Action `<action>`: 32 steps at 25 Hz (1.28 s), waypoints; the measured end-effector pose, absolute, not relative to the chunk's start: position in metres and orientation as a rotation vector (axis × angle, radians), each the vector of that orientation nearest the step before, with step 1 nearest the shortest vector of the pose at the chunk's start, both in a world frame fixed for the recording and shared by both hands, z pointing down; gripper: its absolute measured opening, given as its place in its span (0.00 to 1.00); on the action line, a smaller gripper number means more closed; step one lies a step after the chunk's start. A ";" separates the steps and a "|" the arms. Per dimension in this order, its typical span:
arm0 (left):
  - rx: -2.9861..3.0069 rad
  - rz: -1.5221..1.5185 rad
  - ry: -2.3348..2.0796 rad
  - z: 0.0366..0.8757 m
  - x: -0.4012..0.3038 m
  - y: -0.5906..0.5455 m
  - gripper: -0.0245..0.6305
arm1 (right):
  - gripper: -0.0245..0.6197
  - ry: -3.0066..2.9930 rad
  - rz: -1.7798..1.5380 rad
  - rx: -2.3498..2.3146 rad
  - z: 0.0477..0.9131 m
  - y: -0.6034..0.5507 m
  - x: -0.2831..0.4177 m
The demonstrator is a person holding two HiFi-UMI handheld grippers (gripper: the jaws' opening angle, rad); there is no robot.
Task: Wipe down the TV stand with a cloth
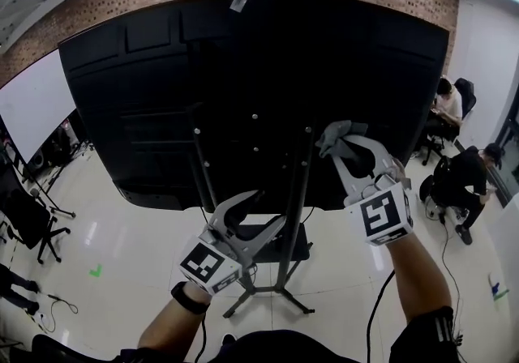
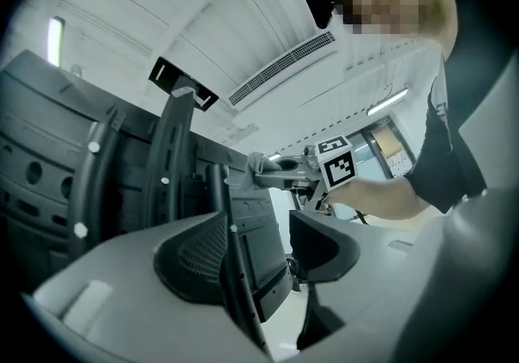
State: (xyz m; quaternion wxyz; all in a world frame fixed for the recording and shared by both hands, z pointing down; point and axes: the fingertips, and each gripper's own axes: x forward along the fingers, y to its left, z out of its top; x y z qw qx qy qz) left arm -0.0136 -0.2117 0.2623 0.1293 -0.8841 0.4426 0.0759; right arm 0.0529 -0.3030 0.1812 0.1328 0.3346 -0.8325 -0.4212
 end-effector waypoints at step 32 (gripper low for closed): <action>-2.410 0.237 1.626 0.279 -0.367 -0.145 0.43 | 0.10 -1.750 -1.612 0.520 0.238 -0.241 -0.433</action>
